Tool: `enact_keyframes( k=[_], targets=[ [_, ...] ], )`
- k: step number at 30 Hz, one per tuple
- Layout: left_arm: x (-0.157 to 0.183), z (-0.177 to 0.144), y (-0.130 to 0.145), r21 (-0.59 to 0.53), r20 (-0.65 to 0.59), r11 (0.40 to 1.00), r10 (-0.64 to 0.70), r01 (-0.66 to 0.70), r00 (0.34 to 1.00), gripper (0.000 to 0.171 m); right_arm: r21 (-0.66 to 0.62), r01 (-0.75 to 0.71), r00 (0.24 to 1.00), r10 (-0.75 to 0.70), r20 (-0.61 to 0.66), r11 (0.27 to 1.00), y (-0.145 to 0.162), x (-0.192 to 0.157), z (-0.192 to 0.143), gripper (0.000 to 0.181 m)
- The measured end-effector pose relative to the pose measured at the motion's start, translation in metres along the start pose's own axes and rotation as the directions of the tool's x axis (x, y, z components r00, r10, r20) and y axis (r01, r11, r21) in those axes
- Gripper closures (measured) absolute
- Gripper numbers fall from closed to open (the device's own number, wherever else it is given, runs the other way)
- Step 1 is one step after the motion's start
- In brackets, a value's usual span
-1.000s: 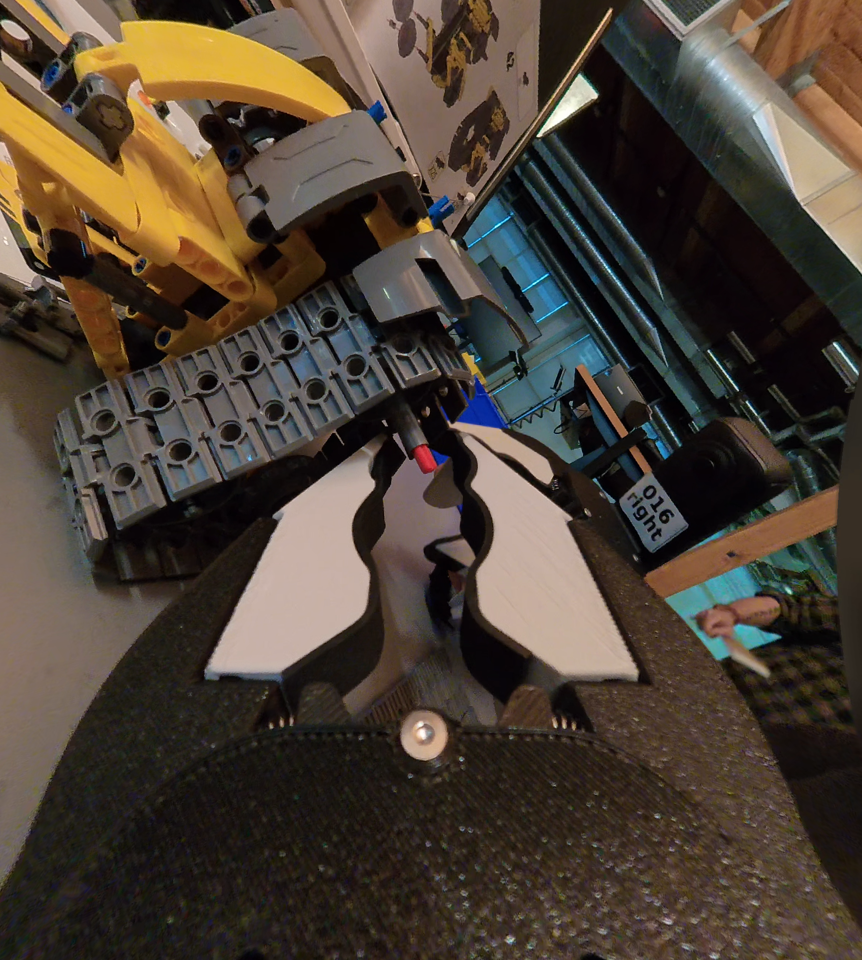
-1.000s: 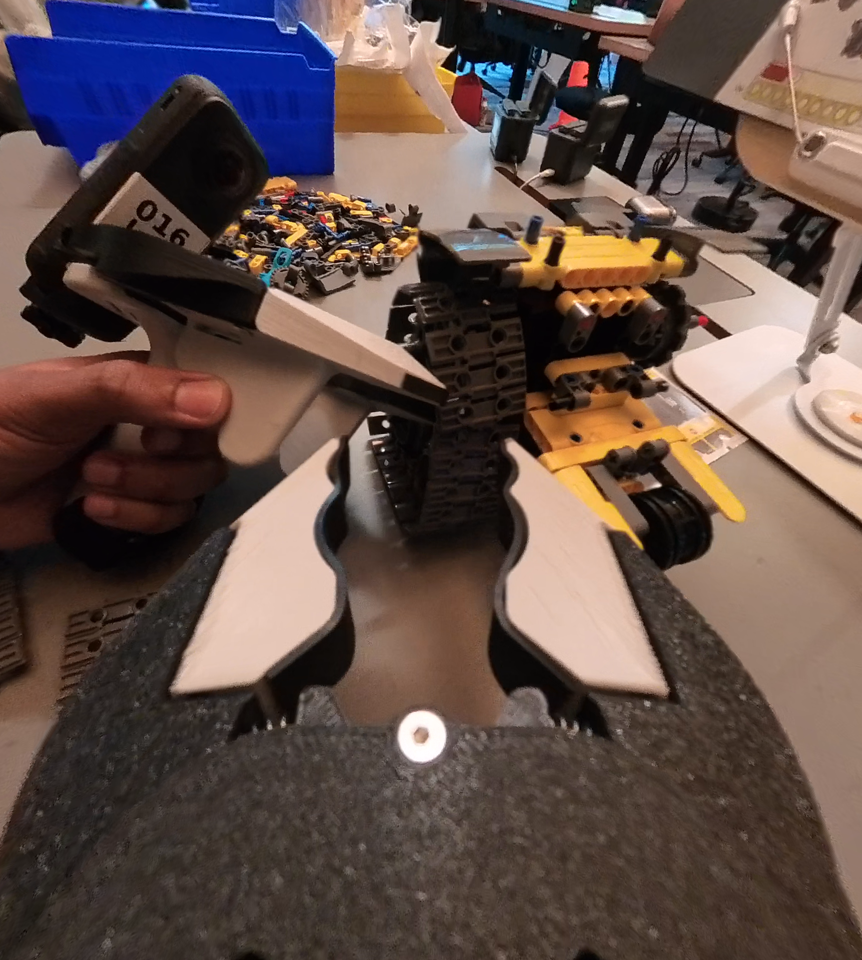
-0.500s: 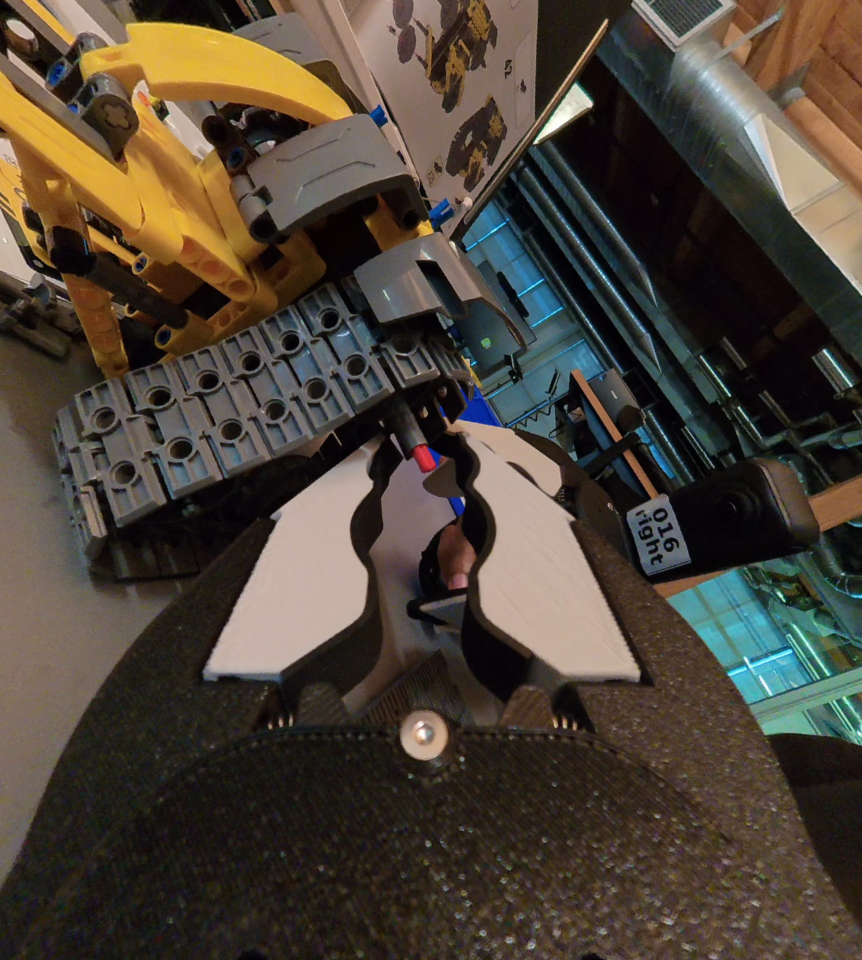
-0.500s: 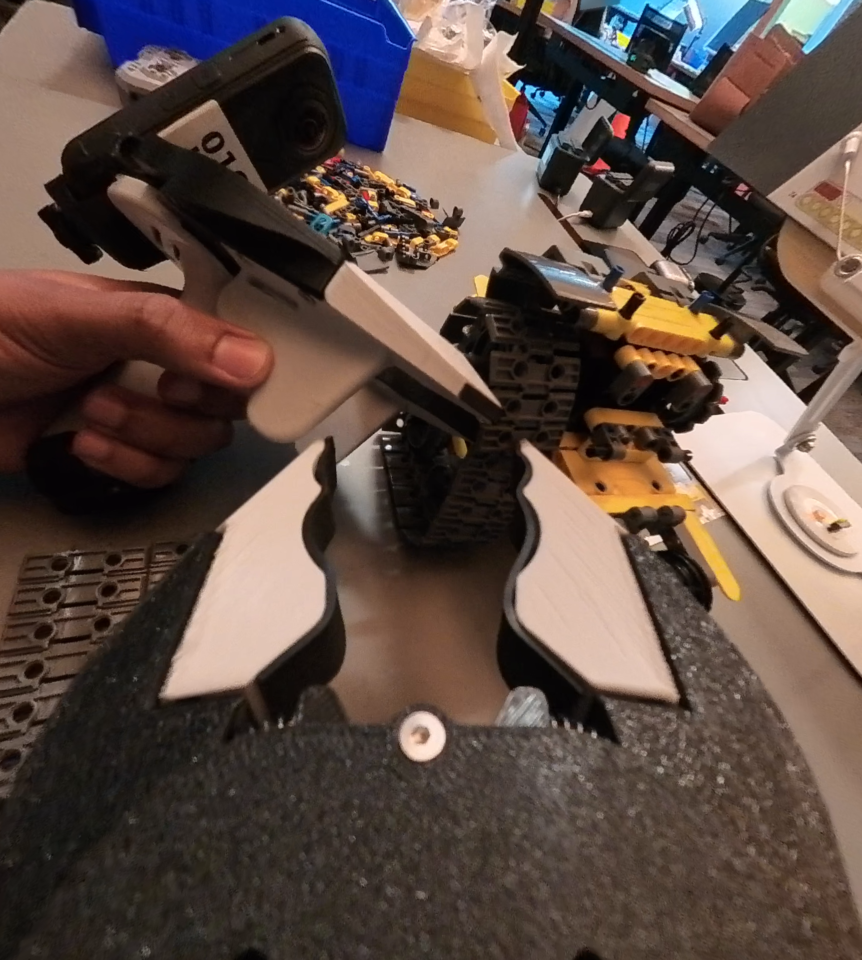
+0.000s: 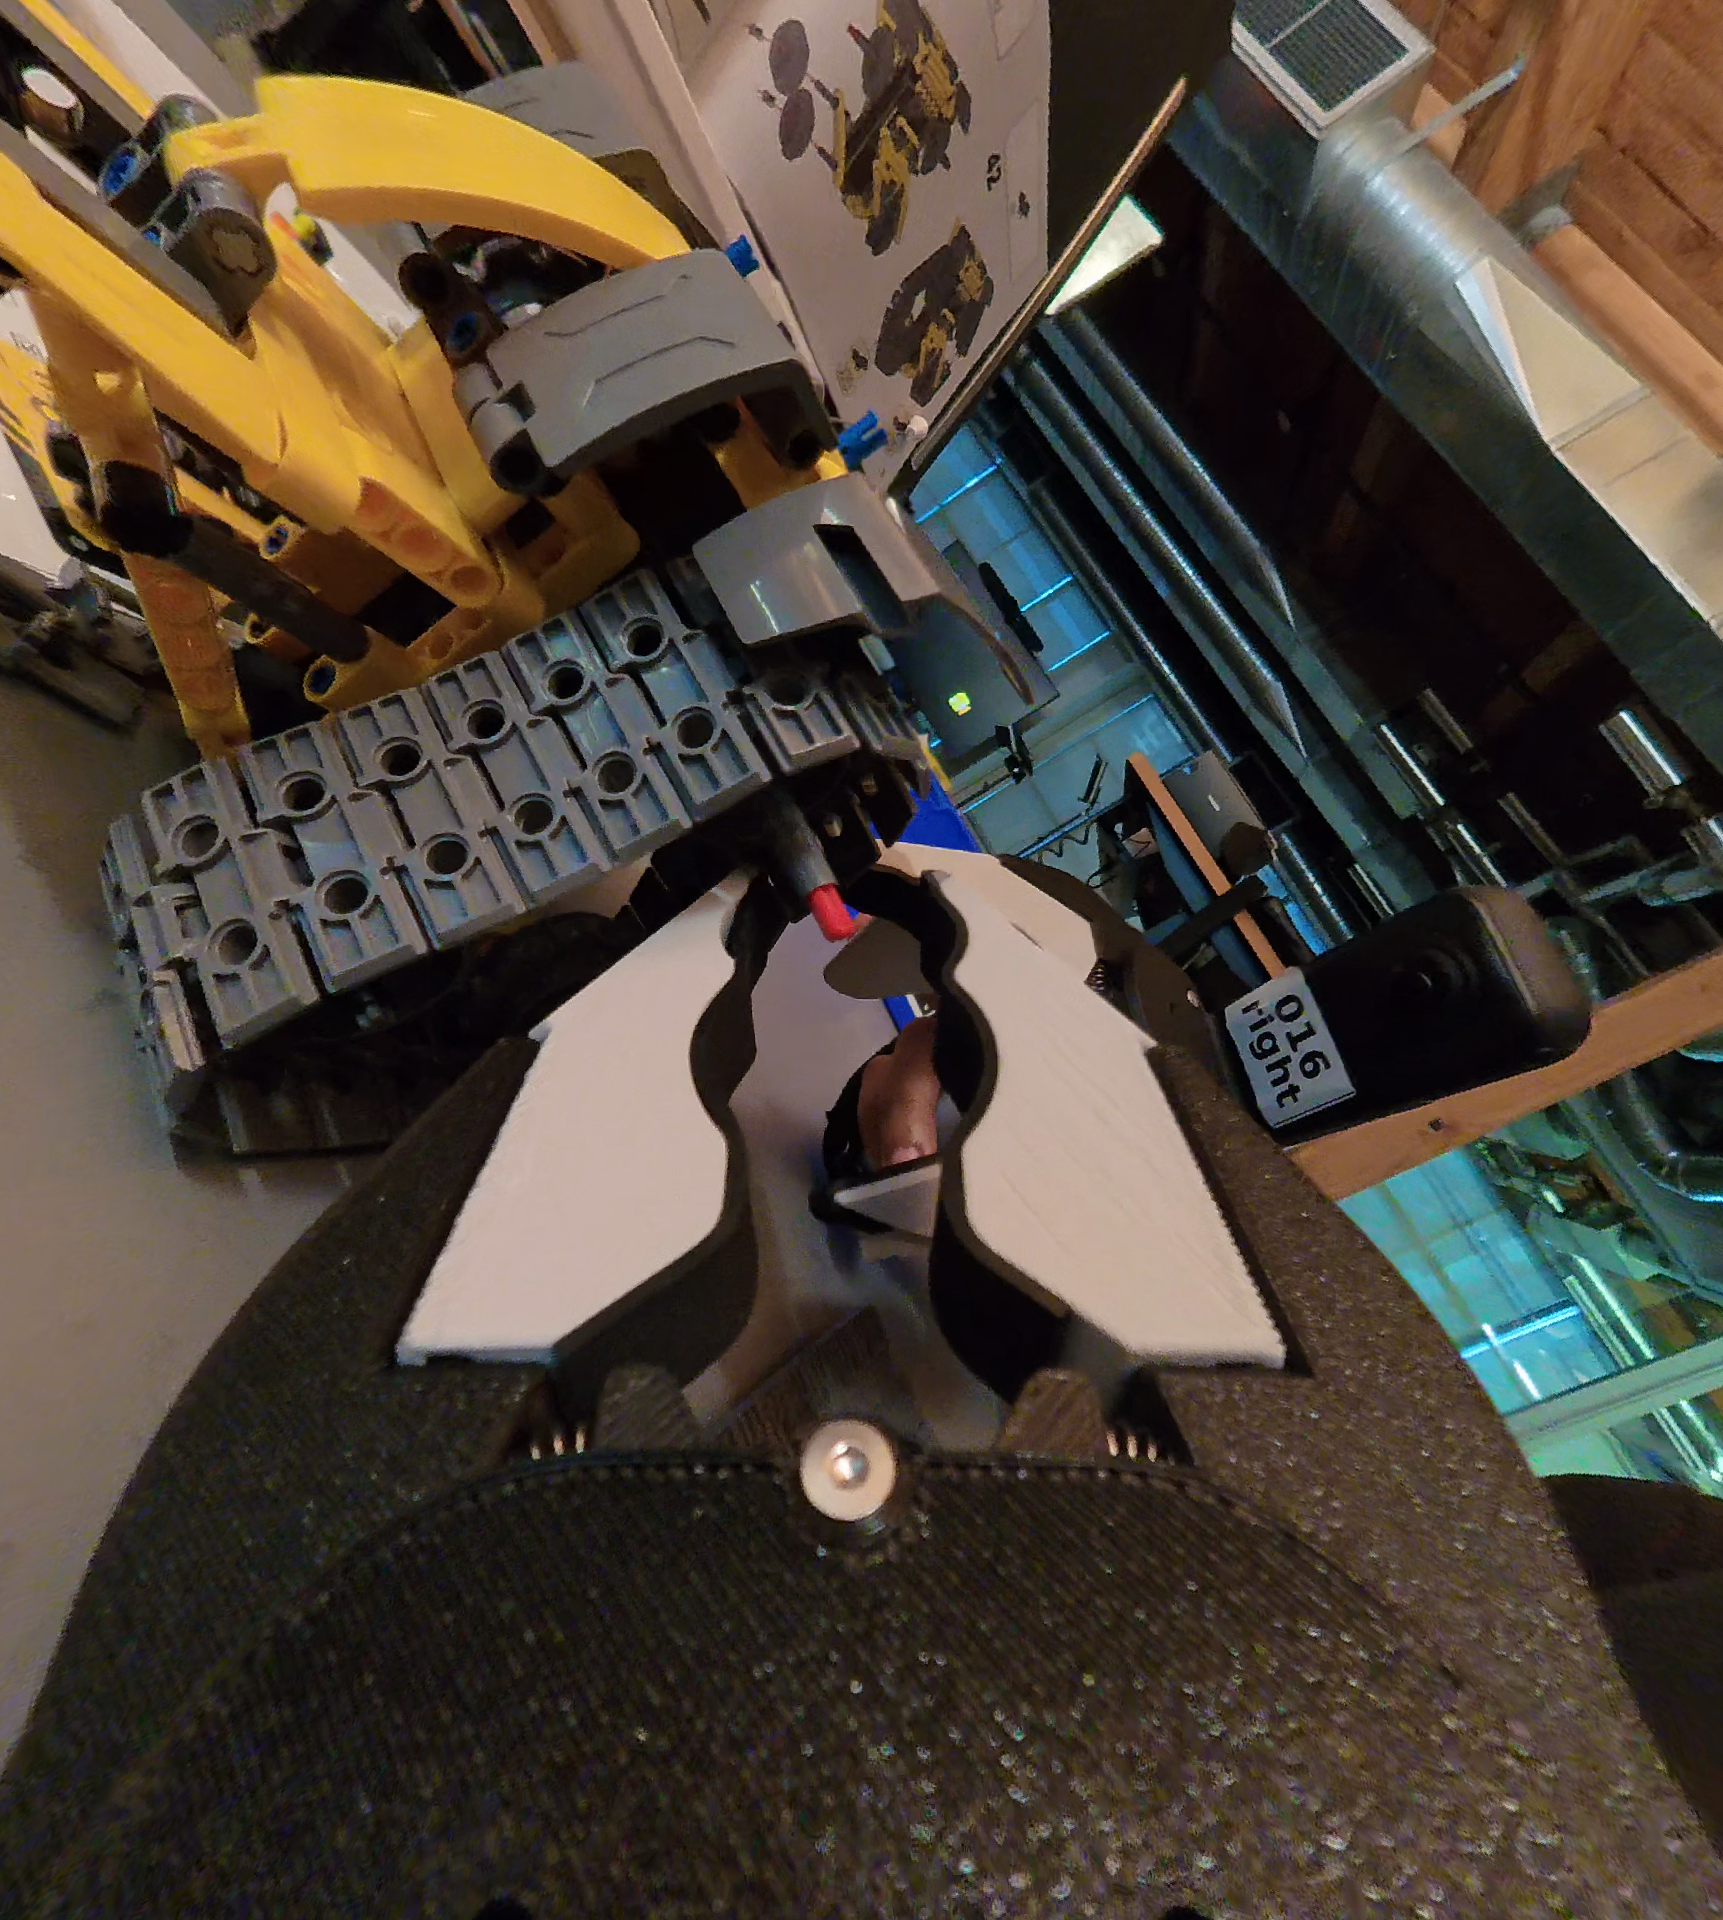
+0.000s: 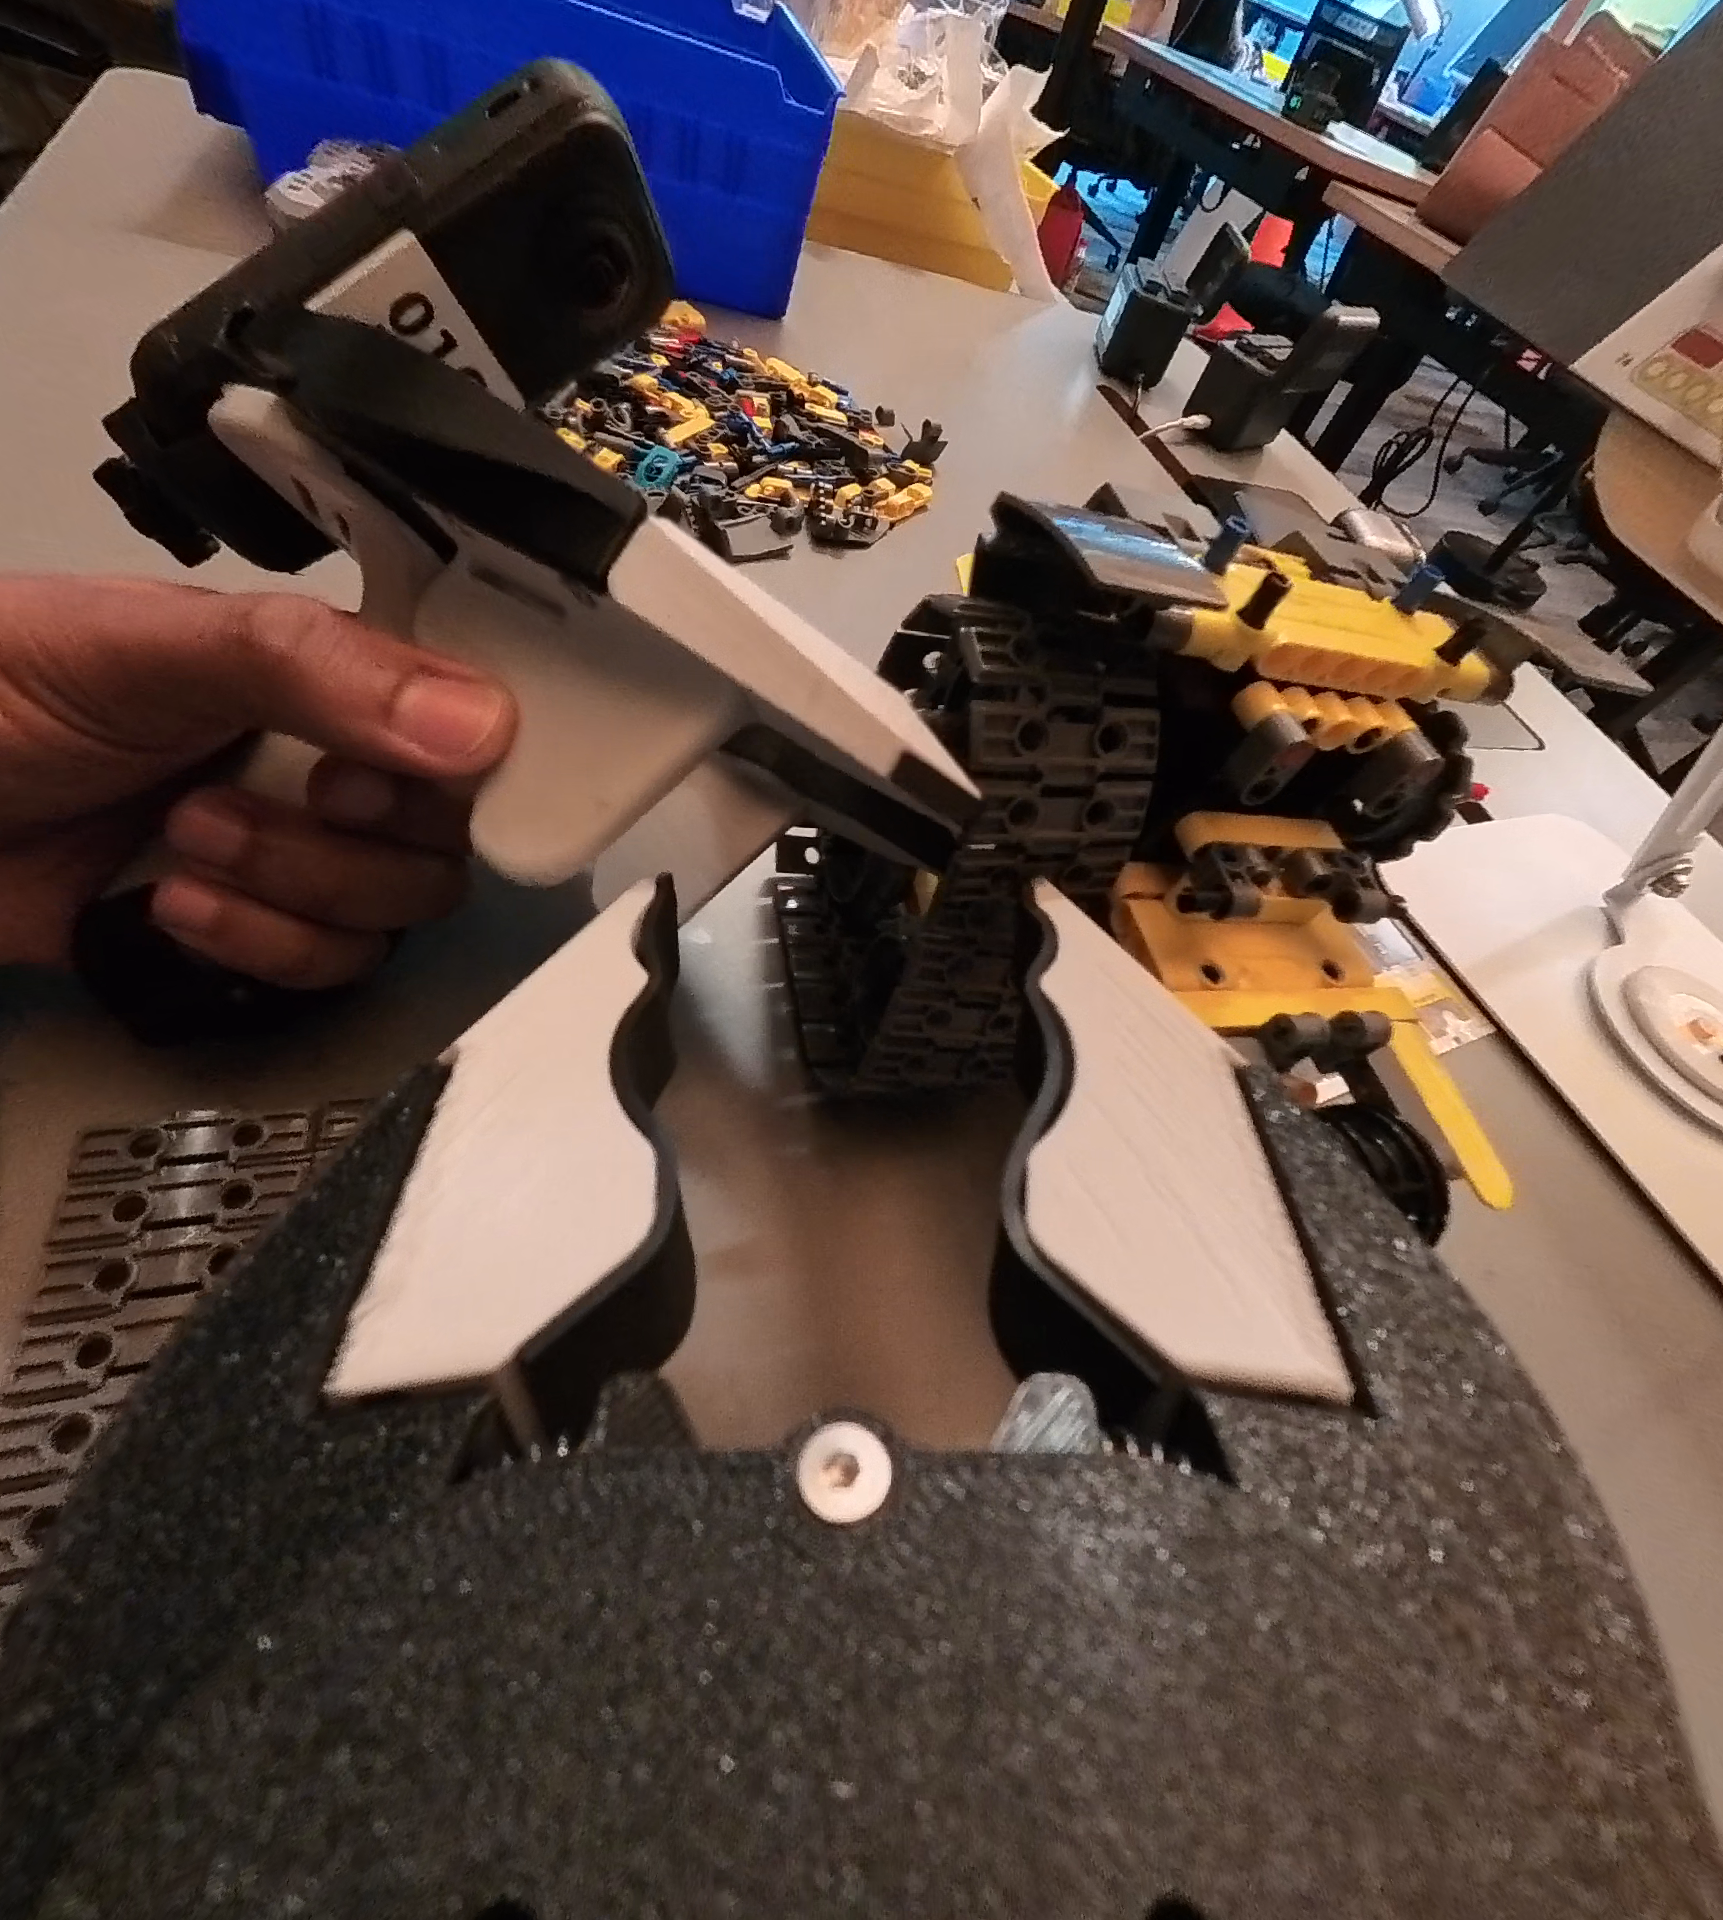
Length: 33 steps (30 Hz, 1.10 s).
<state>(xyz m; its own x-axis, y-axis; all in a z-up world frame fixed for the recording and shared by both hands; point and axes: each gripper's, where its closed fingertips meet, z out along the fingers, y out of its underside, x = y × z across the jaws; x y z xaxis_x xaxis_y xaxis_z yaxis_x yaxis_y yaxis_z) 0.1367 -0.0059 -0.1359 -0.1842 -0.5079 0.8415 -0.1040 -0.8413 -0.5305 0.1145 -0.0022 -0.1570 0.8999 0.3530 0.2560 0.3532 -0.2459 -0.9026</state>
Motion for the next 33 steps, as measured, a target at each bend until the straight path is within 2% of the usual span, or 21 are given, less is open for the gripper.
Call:
enact_keyframes(
  k=[17,33],
  targets=[
    [0.003,0.004,0.01,-0.03,0.105,0.981,0.194,-0.191,0.975,0.147,0.048,-0.075,0.997,0.074,0.029,0.996,-0.004,0.002,-0.005,0.121],
    [0.008,0.005,0.008,-0.014,0.072,0.991,0.131,-0.13,0.989,0.14,0.069,-0.149,0.984,0.141,0.107,0.986,-0.004,0.003,-0.007,0.124]
  ],
)
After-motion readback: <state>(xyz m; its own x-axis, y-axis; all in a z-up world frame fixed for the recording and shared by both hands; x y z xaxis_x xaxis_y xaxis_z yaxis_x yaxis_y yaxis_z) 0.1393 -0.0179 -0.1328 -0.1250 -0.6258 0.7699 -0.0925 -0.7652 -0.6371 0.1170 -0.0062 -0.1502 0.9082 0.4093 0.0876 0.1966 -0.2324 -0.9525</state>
